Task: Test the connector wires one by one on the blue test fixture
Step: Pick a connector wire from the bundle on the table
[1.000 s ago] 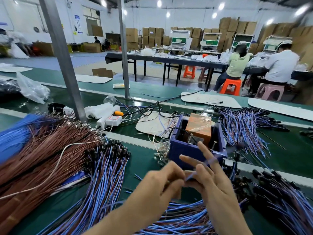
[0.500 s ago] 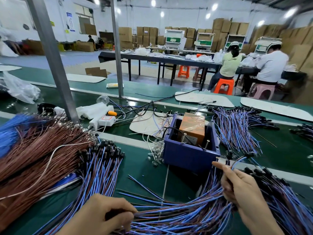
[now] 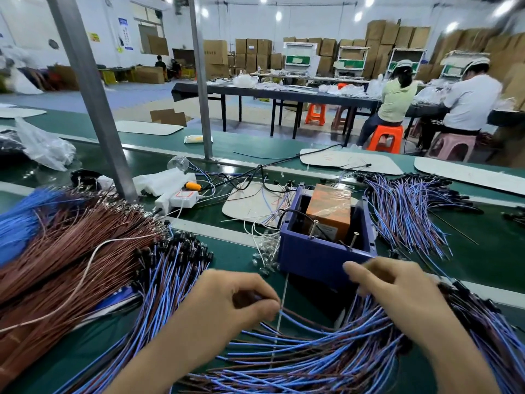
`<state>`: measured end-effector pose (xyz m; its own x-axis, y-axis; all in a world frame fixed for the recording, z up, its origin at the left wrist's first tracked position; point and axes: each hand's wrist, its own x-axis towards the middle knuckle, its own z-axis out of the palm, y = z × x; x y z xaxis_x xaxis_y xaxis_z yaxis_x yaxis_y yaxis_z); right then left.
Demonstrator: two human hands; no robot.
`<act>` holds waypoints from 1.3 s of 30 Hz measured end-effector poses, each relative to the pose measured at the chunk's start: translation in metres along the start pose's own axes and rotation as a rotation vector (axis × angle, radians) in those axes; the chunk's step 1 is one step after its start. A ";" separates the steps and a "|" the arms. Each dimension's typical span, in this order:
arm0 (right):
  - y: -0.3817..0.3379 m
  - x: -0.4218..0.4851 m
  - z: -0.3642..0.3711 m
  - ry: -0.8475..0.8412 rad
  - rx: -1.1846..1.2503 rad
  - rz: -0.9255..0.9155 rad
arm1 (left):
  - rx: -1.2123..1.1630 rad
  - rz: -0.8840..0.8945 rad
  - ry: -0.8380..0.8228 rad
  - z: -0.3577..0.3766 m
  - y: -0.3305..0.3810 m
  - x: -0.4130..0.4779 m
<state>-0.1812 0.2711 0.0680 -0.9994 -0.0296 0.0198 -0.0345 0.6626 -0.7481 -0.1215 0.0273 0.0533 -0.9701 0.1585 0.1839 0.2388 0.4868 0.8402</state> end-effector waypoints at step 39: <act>0.036 0.042 0.014 0.223 0.221 0.115 | -0.352 -0.332 0.208 0.070 -0.022 0.130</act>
<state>-0.2246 0.2829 0.0329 -0.9749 0.2161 0.0531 0.0569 0.4727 -0.8794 -0.2503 0.0972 0.0233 -0.9877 -0.1465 -0.0540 -0.0773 0.1581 0.9844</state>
